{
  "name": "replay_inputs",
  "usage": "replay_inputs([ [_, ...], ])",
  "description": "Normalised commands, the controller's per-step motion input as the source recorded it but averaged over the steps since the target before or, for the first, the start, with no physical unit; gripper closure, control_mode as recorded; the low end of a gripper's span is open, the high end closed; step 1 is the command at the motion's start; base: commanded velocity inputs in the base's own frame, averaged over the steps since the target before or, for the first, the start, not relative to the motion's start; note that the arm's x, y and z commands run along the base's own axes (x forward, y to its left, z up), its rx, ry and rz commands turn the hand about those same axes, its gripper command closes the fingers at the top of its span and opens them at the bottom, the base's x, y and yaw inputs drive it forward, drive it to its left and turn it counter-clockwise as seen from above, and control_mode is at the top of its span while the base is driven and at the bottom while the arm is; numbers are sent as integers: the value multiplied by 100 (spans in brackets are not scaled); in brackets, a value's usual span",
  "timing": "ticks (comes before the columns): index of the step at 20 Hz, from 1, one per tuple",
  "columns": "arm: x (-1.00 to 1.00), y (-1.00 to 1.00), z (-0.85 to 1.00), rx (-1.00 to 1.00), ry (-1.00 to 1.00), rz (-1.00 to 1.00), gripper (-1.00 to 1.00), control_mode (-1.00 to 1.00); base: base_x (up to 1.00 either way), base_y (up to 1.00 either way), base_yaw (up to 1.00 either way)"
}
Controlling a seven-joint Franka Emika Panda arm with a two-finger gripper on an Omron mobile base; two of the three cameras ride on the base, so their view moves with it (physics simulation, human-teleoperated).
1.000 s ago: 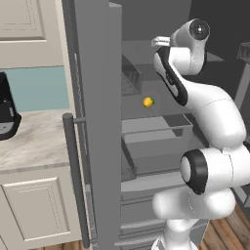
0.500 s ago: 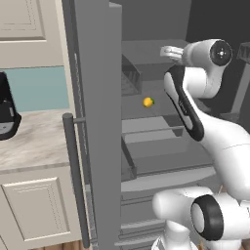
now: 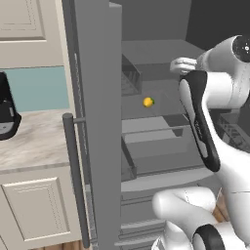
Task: Grab the garlic and lemon from the fridge, place them in the blender, close the lid, and turn on the blender to create a marinade.
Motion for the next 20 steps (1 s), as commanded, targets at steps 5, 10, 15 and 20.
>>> replay_inputs([
  [5, -100, 2, -55, 0, 31, 0, 100, -100, 0, 0, 0],
  [10, -100, 6, -94, -3, 3, 0, 100, -100, 0, 0, 0],
  [15, -15, 0, -6, 0, -4, 0, 100, -100, 0, 0, 0],
  [20, -47, 0, 0, 0, 1, 0, 100, -100, 0, 0, 0],
])
